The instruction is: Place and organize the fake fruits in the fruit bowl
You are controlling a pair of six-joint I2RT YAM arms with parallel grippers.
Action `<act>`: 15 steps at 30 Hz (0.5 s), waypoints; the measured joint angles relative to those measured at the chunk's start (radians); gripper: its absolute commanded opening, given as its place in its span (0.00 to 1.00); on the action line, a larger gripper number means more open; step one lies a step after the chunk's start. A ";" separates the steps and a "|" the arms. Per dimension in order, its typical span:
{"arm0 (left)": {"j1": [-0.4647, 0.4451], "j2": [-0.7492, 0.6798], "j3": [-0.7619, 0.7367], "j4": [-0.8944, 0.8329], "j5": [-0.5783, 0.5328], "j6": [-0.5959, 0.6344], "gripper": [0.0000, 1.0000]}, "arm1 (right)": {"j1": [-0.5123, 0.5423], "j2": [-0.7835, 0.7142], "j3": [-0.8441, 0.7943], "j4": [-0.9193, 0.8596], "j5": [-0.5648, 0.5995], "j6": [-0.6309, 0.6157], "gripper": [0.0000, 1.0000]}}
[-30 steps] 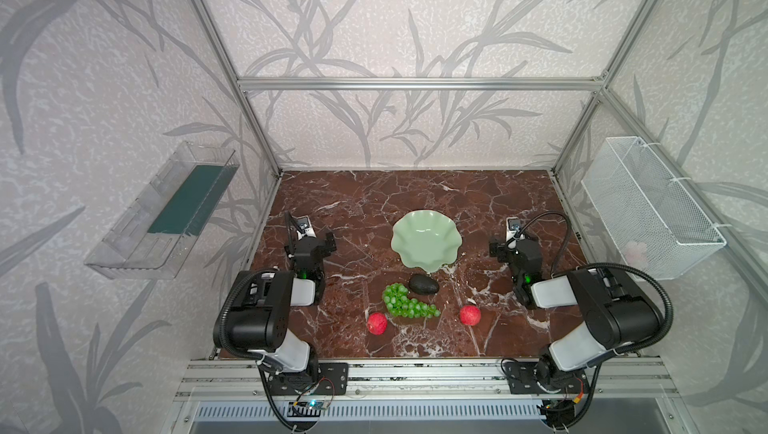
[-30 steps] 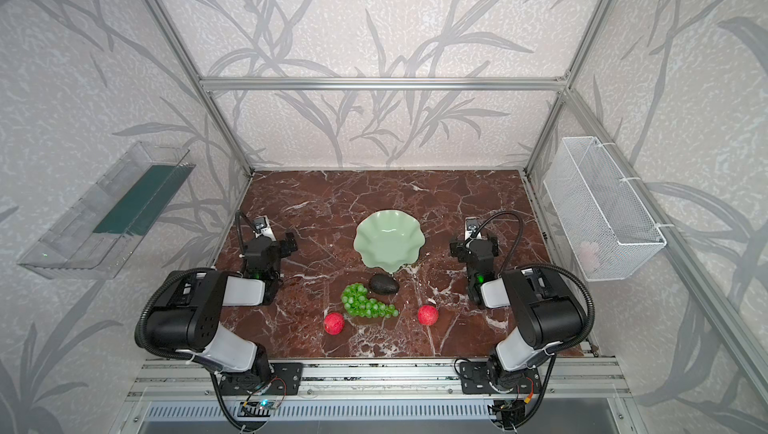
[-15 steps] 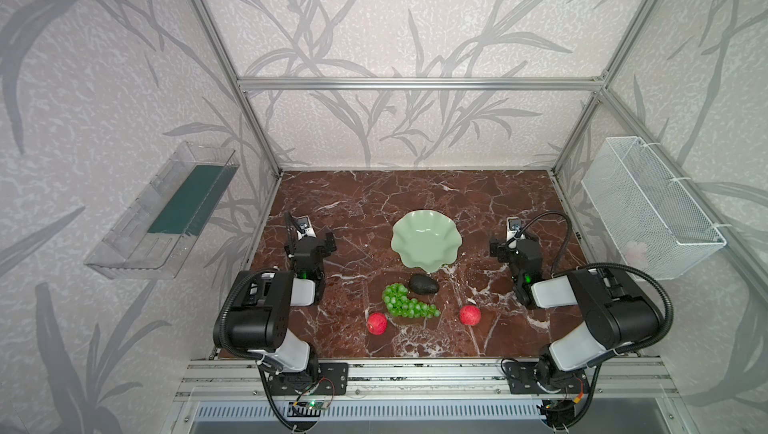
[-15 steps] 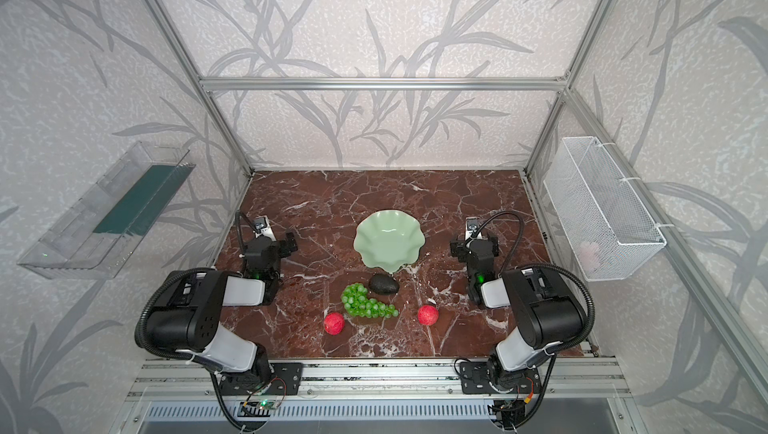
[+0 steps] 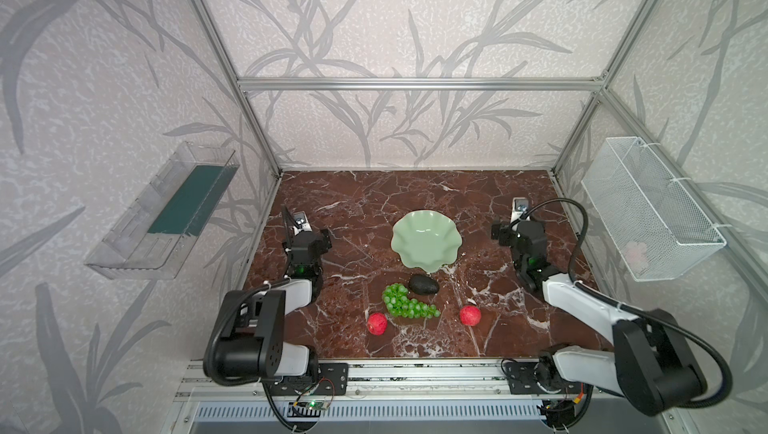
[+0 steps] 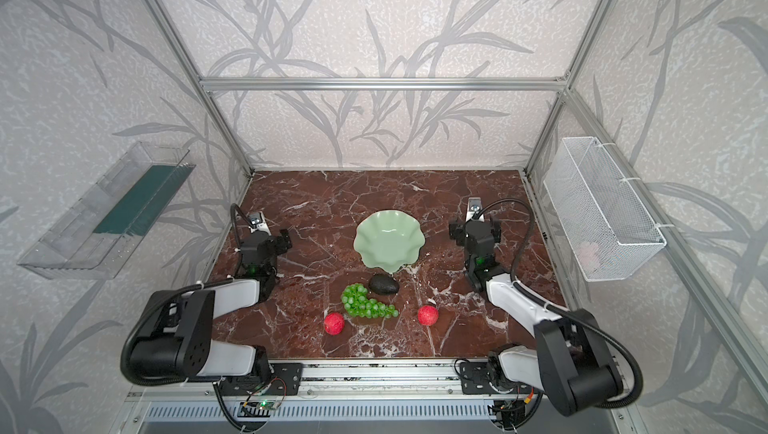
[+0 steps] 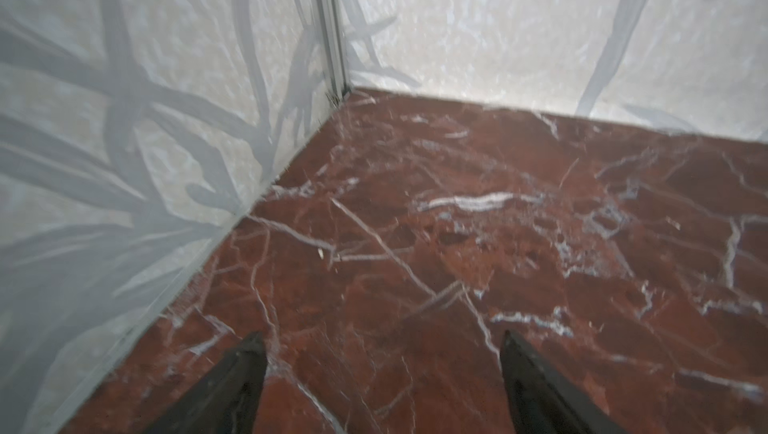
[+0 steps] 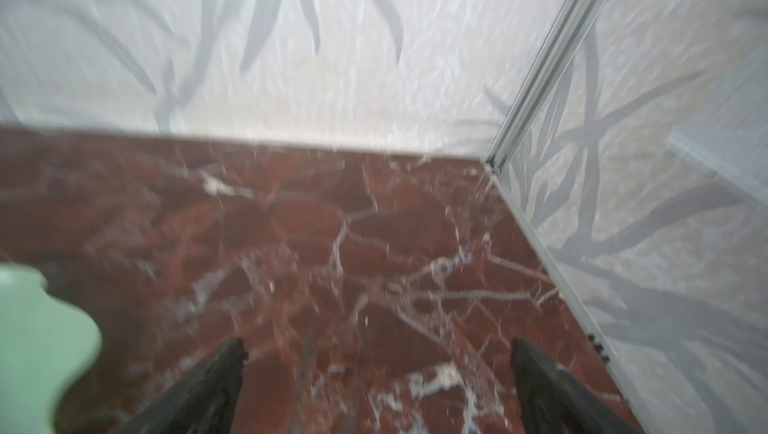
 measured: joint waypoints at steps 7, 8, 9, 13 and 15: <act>0.009 -0.285 0.079 -0.264 0.098 -0.278 0.98 | -0.055 -0.231 -0.026 -0.214 -0.181 0.243 0.99; 0.010 -0.306 0.089 -0.316 0.130 -0.305 0.97 | -0.054 -0.236 -0.025 -0.255 -0.206 0.251 0.99; 0.011 -0.324 0.104 -0.378 0.167 -0.328 0.96 | -0.054 -0.239 -0.024 -0.302 -0.232 0.255 0.99; 0.010 -0.365 0.190 -0.644 0.315 -0.379 0.92 | -0.053 -0.252 -0.022 -0.446 -0.321 0.259 0.99; 0.000 -0.388 0.215 -0.760 0.373 -0.391 0.92 | -0.047 -0.265 -0.022 -0.499 -0.343 0.259 0.99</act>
